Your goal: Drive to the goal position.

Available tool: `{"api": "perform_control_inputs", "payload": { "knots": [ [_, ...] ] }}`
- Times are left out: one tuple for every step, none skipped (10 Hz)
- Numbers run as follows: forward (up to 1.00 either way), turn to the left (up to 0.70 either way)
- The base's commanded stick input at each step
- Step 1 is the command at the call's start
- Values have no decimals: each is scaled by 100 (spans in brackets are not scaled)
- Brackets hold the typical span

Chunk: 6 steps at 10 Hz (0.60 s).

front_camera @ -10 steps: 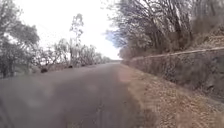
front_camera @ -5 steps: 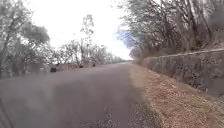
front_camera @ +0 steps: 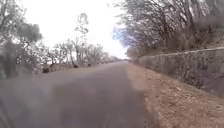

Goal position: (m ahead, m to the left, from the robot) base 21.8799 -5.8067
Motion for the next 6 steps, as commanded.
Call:
{"api": "perform_control_inputs", "payload": {
  "knots": [
    [70, 0],
    [70, -1],
    [70, -2],
    [70, -27],
    [70, -24],
    [70, 0]
  ]
}}
